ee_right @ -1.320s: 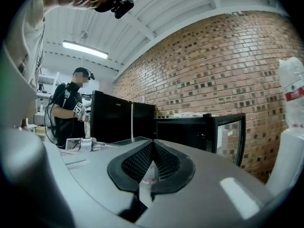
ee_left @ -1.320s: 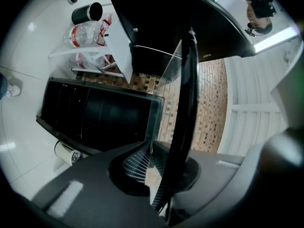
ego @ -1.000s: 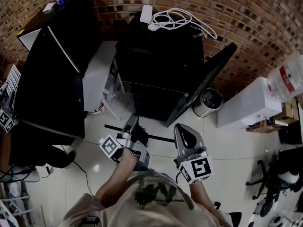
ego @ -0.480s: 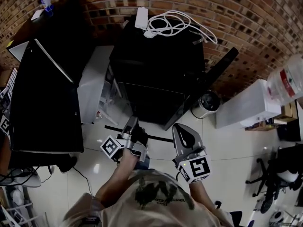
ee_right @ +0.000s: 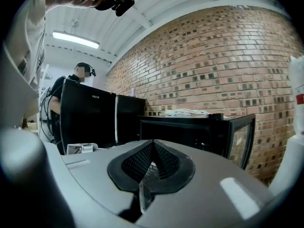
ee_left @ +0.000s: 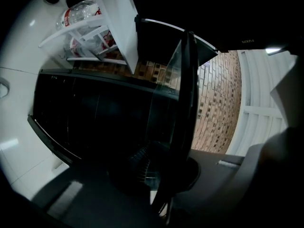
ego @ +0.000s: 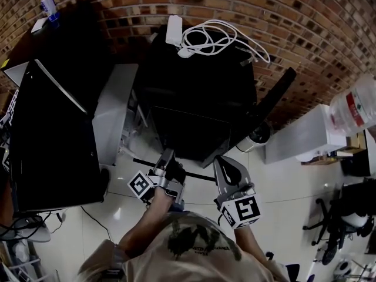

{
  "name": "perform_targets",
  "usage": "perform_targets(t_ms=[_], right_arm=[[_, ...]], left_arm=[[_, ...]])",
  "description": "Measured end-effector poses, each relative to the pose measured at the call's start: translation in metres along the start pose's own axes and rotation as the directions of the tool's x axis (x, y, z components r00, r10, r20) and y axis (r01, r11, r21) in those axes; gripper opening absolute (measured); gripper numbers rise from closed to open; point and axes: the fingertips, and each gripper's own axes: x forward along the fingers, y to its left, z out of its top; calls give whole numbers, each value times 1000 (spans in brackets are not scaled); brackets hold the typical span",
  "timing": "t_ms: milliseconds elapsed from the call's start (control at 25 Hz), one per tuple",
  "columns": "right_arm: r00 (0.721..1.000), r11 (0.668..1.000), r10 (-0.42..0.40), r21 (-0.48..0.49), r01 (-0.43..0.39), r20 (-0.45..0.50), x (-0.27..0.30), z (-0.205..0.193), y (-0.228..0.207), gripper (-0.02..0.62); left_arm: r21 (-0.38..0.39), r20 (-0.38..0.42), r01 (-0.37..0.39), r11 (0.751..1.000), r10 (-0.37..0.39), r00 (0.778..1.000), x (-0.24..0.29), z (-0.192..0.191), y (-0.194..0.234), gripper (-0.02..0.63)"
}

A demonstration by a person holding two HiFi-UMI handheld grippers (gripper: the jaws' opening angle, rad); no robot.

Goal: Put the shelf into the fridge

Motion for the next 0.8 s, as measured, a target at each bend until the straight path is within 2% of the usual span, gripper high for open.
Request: perform_targets(t_ms=[320,800], right_arm=[[1000,1000,-30,2,30,-5,13,2,-8,0],[997,998,-70,1,70,-40,28,-8,-21,0]], left_arm=[[-5,-13,6,1000,-6,1000,19,7,2,18],[15,-18,-24,1000,24,1000,46,19,25,18]])
